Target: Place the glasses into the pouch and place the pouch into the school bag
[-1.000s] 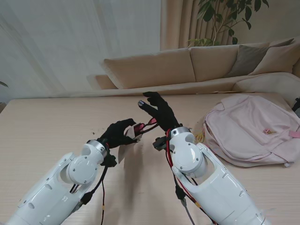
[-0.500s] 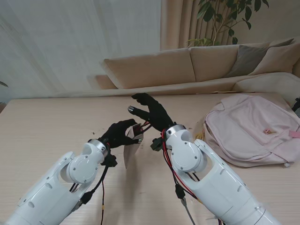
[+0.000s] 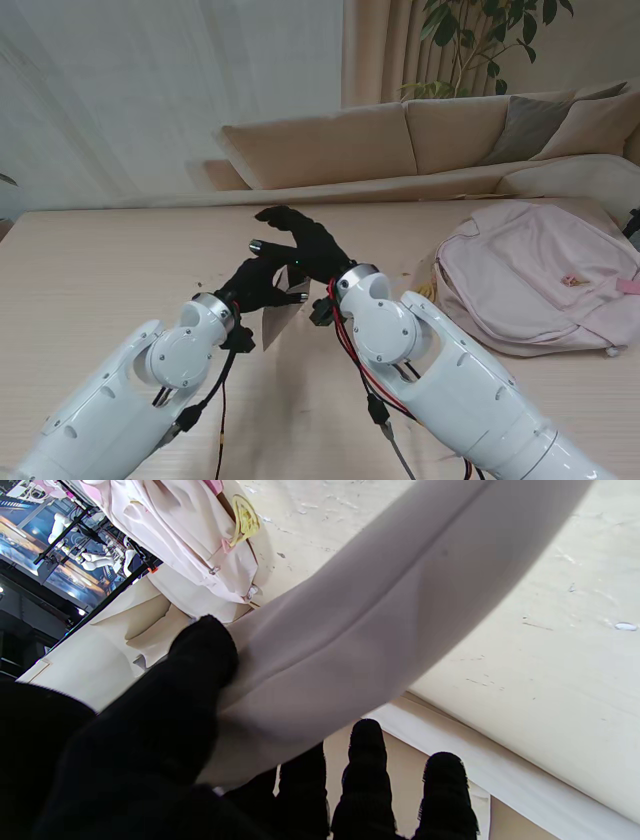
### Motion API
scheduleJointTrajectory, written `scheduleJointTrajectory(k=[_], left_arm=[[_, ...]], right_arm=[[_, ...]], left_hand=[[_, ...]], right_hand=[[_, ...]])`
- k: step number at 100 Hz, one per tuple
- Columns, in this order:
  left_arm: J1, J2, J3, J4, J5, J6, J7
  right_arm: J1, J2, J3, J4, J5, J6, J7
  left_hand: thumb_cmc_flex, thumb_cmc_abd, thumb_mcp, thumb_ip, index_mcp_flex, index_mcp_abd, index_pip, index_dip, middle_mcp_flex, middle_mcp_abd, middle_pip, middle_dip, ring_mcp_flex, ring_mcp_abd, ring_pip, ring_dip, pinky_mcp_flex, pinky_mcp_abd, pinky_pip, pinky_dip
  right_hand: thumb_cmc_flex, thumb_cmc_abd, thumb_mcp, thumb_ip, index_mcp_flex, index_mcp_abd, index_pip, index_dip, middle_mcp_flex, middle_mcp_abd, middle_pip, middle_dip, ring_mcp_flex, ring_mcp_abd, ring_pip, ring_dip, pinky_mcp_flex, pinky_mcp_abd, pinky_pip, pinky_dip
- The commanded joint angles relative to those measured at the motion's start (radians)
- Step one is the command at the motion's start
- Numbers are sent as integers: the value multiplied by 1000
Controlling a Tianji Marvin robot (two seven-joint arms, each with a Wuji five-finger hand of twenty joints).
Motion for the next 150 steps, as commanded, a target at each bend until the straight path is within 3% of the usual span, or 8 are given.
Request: scheduleJointTrajectory(k=[1,27,40,53,64,100,117,150], left_arm=[[-1,-15,-4,-32,-4,-12,-4],[-5,-22,7,-25,-27,-14,12],[-9,-24,11,-23,-31,-16,15],[-1,-23,7,-26,-25,-12,16],[4,-22,3,-27,-24,-8,16],[9,-23,-2,-20,-24,-2,20],[12,-25,-5,-23,-21,3,27],[19,-25,-13,-32,-17,11,33]], right_arm=[[-7,2,-17,23,-1,-10,31],[-8,-15,-48,61,-13,-36,-20],[-12,-17,-54,68,-12,-60,-30],[-26,-16,-33,69,-25,-119,-56],[-44,-10,5,48,-32,-145,-69],[-167,27,196,-39,-74,-255,-82],[-231,58,260,-36,-210,-371,-74],[-305,81,267,-32,-335,-443,-85]], left_hand=[[-4,47,12,-24,8,-150,92,28,4,-10,4,6,10,-3,-3,5,-5,22,-34,-8],[4,48,9,-25,9,-150,98,24,7,-9,8,7,12,0,0,6,-4,22,-29,-7],[6,49,8,-24,10,-152,101,23,9,-9,9,8,14,0,1,6,-4,20,-25,-6],[7,48,6,-25,11,-153,103,20,11,-9,9,7,15,-1,2,6,-5,21,-20,-5],[10,48,7,-24,11,-153,104,19,11,-10,9,7,14,0,2,6,-6,22,-18,-5],[14,50,5,-24,10,-153,107,16,10,-8,9,7,12,0,3,6,-6,20,-11,-5],[13,50,4,-24,11,-152,106,13,9,-7,9,7,13,2,4,6,-4,21,-6,-5],[15,51,3,-23,10,-148,105,11,7,-6,9,7,11,3,5,6,-6,21,0,-5]], right_hand=[[5,5,-50,10,-17,-35,7,9,-35,-45,1,2,-35,-59,-22,-9,-7,-54,12,-40],[-10,14,-51,11,-22,-69,-47,-21,-25,-103,-170,-63,-109,-122,-61,-33,-16,-89,-144,-123],[-26,18,-53,13,-21,-95,-91,-46,-17,-135,-274,-99,-105,-142,-127,-67,-15,-101,-231,-83],[-37,9,-50,17,-17,-209,-62,-31,-16,-153,-279,-97,-104,-148,-124,-65,-21,-90,-260,-46],[-38,-6,-43,22,-18,-235,-62,-28,-15,-148,-258,-85,-103,-141,-104,-55,-23,-72,-271,-5],[27,0,-29,16,-18,-182,-35,-13,-12,-192,-143,-39,-102,-151,-32,-17,-15,-60,-285,78],[37,12,-20,12,-18,-186,7,8,-12,-223,-123,-33,-99,-167,-33,-18,-13,-52,-293,82],[22,17,-17,18,-20,-121,-114,-54,-10,-224,-295,-103,-97,-195,-128,-66,-13,-48,-363,117]])
